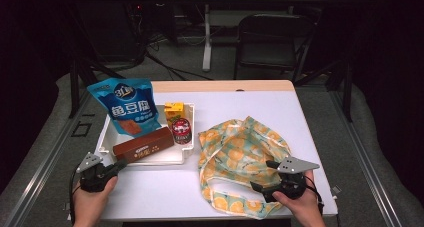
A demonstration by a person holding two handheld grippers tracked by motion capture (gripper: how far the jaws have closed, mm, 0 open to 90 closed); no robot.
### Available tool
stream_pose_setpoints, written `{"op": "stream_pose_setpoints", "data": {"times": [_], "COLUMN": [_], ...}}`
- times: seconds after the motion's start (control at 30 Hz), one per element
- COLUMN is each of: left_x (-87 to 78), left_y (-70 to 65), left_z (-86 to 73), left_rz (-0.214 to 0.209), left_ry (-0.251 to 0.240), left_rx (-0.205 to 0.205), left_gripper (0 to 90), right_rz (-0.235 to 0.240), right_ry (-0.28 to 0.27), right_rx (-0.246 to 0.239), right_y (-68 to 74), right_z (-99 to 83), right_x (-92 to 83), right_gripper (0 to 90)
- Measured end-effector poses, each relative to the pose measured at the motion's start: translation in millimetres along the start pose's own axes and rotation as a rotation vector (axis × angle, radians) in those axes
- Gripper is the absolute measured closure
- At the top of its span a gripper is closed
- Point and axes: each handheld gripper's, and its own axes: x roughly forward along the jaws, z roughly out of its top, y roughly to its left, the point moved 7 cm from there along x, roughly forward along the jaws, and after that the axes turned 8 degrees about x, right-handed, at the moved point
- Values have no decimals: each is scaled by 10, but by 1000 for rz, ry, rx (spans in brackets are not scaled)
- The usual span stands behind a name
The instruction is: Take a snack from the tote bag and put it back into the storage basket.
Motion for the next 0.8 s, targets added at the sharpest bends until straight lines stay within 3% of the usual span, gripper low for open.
{"op": "stream_pose_setpoints", "data": {"times": [0.3,0.47,0.63,0.8], "left_x": [178,145,221,324], "left_y": [145,89,129,82], "left_z": [33,129,164,134], "left_rz": [87,76,89,100], "left_ry": [26,-26,-22,29], "left_rx": [-57,-50,-78,-71], "left_gripper": [900,889,879,890], "right_rz": [-5,-4,-6,-6], "right_ry": [-2,-7,1,-3], "right_rx": [6,8,9,5], "right_y": [-6,-10,-22,-2], "right_z": [-11,-9,-21,-13], "right_x": [4,-9,0,8], "right_gripper": [94,96,98,99]}}
